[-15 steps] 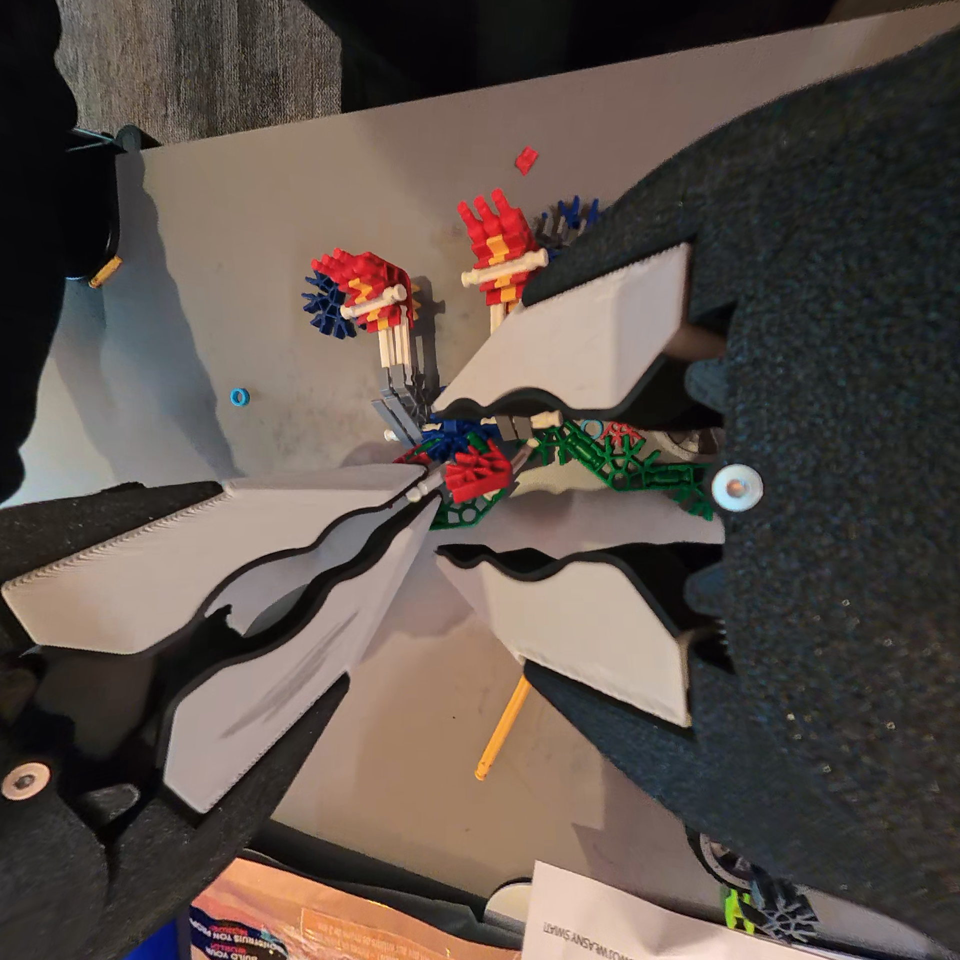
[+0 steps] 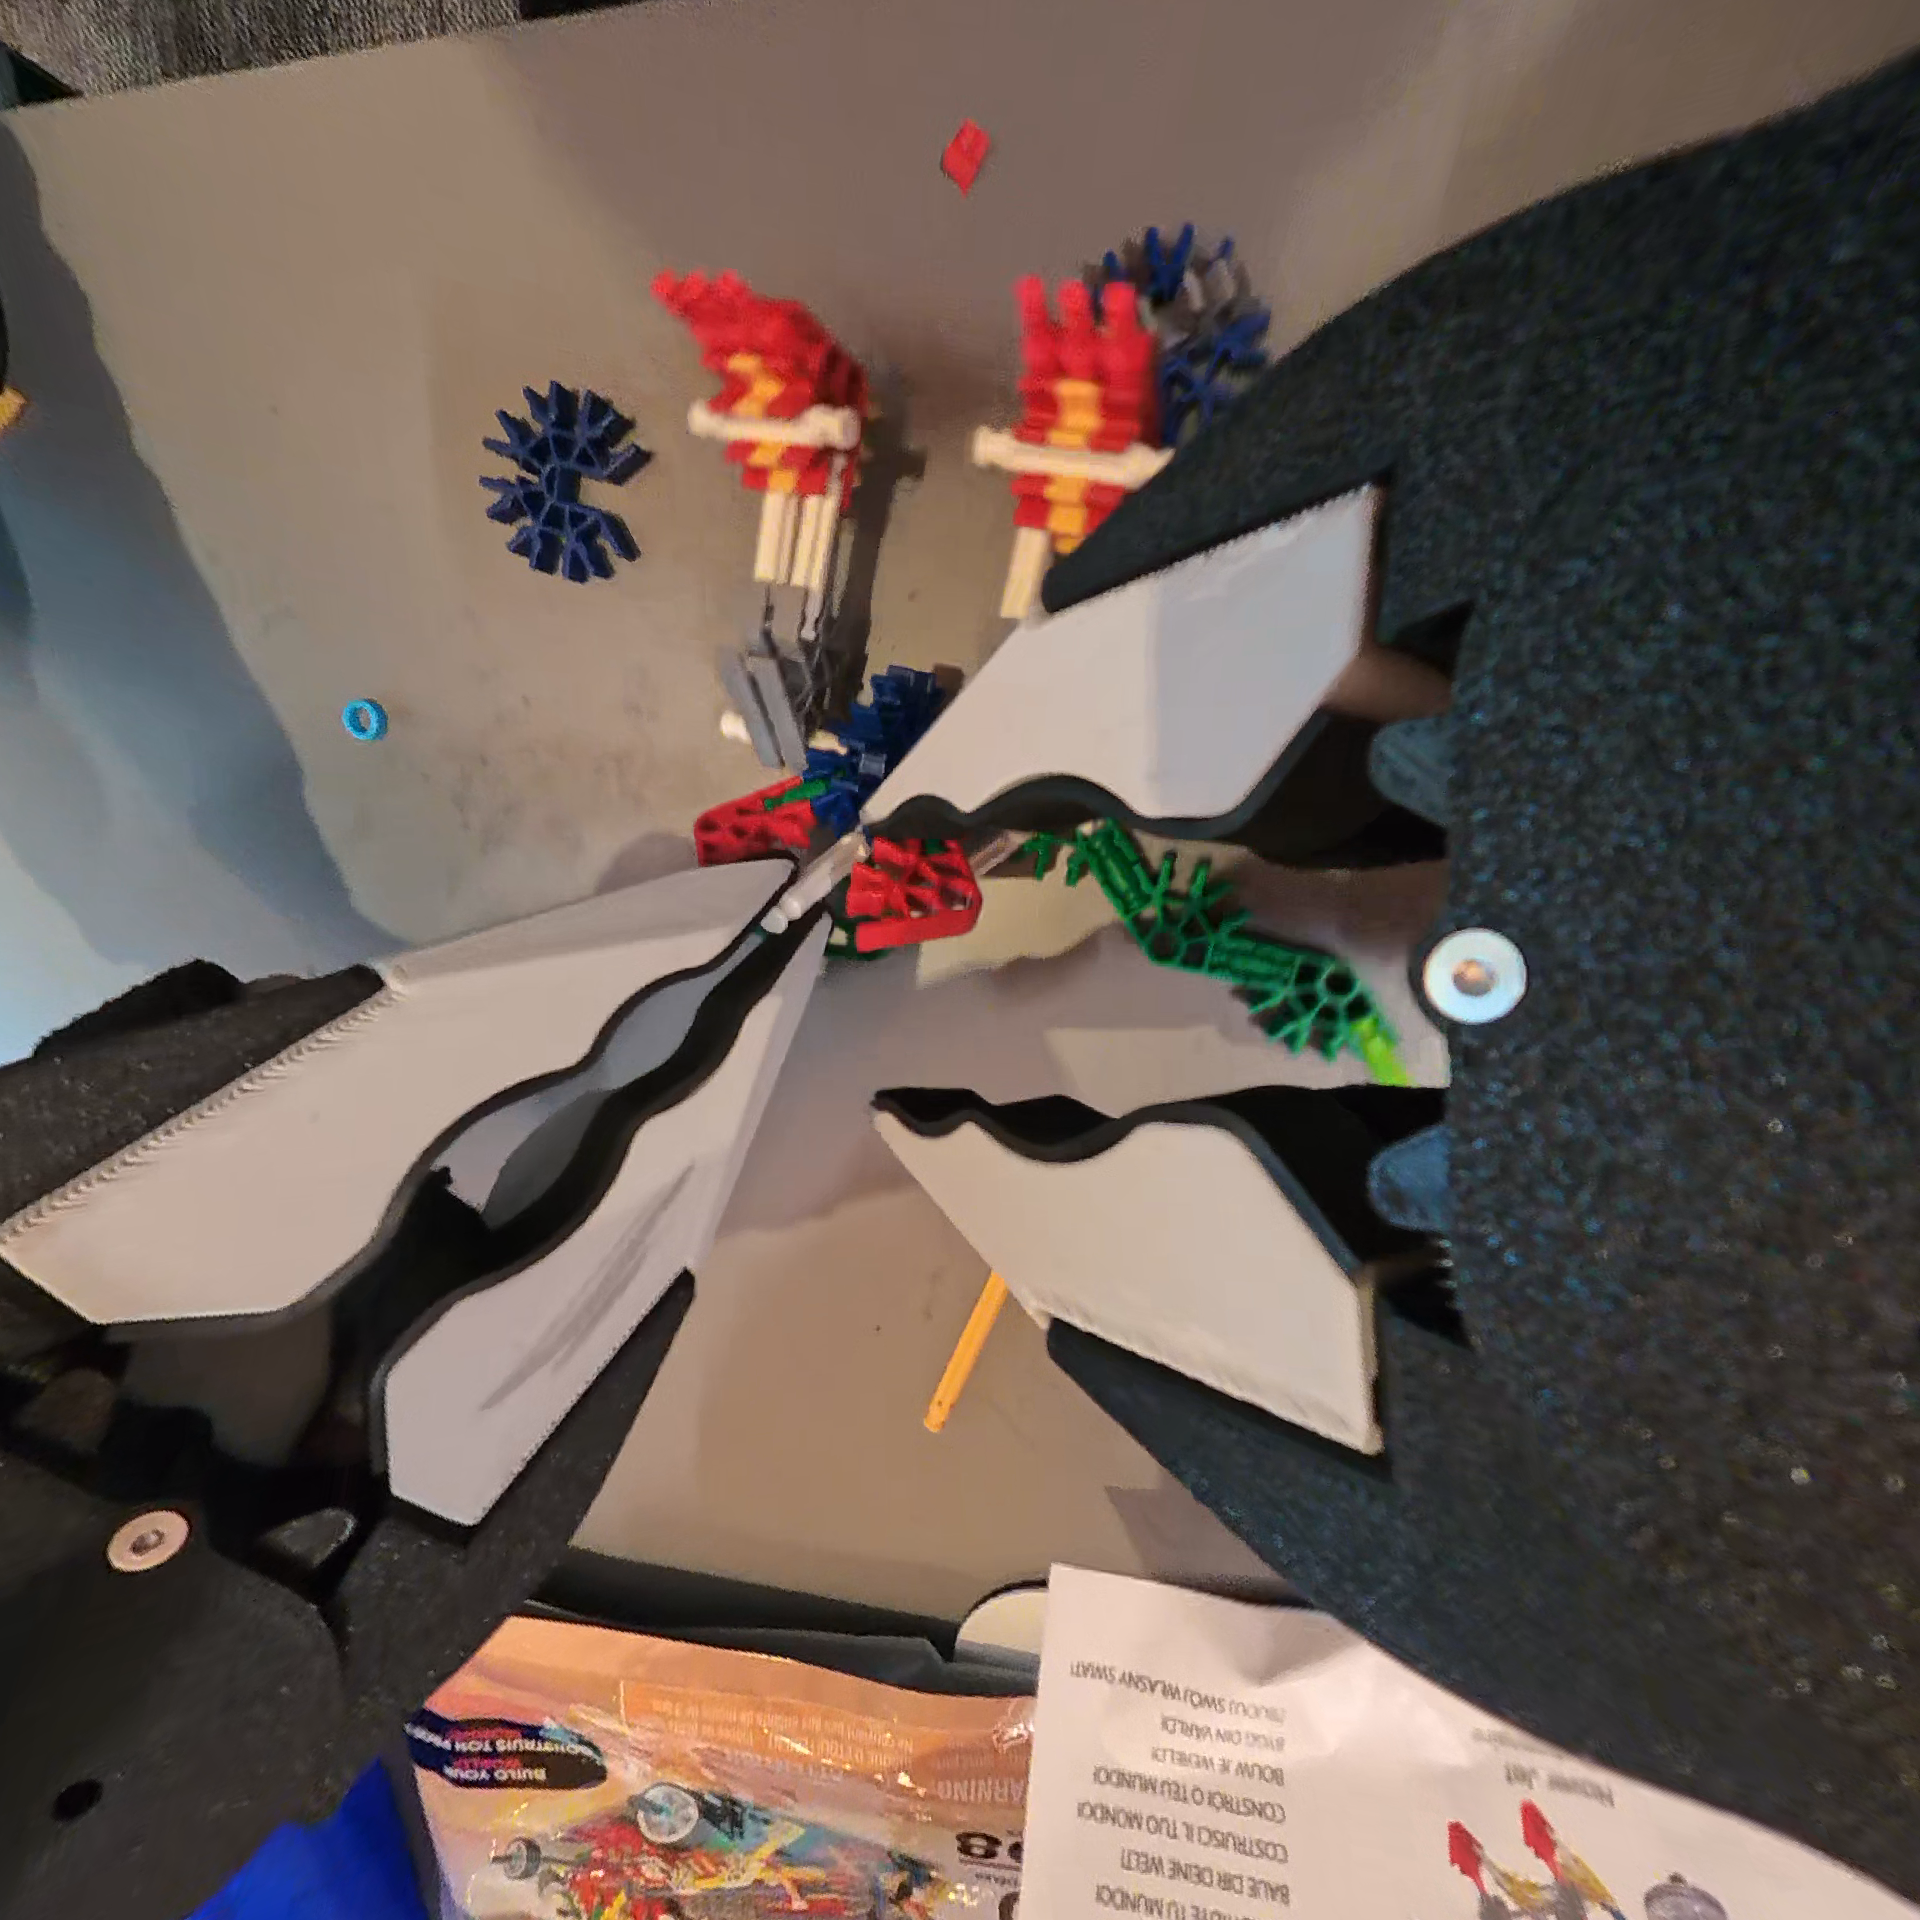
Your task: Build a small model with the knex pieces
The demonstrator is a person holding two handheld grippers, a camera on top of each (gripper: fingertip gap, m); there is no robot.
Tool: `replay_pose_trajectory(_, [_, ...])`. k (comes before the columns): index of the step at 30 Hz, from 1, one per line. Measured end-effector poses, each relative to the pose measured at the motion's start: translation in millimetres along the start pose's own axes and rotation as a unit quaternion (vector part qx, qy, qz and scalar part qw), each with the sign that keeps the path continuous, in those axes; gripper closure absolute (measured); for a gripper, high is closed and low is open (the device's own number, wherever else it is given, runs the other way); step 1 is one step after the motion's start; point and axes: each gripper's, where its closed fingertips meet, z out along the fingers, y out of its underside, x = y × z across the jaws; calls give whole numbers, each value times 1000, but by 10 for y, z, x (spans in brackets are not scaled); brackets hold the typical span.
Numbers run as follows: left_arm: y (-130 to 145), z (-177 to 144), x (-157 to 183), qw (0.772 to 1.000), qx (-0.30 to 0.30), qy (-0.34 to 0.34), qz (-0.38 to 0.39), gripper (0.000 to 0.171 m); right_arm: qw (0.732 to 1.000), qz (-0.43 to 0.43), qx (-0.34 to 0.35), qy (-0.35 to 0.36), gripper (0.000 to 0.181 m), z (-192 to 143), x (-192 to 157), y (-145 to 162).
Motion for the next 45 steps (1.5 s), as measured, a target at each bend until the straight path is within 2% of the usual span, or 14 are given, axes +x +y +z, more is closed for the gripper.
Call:
replay_pose_trajectory(6, [60,-36,-146,999,-26,-36,27,127,1000,7,7,10,176,-30,41,10])
replay_pose_trajectory(19, [119,-179,-89,998,-26,-57,-16,126,999,3,18,49,176,-20,167,-55])
replay_pose_trajectory(25, [142,-172,30,998,-30,-49,-25,134,999,1,24,47,176,0,168,-70])
replay_pose_trajectory(29, [245,-115,95,997,-50,-41,-32,141,998,5,34,45,176,30,171,-66])
replay_pose_trajectory(32, [256,-118,123,998,-42,-40,-40,150,998,9,31,49,176,47,192,-12])
replay_pose_trajectory(41, [295,-137,72,996,-41,-59,-51,154,997,2,38,65,176,27,259,-50])
replay_pose_trajectory(42, [302,-135,77,996,-42,-57,-50,163,997,3,41,69,176,15,278,-62])
replay_pose_trajectory(45, [313,-133,55,996,-41,-62,-51,164,996,5,50,77,175,-10,313,-105])
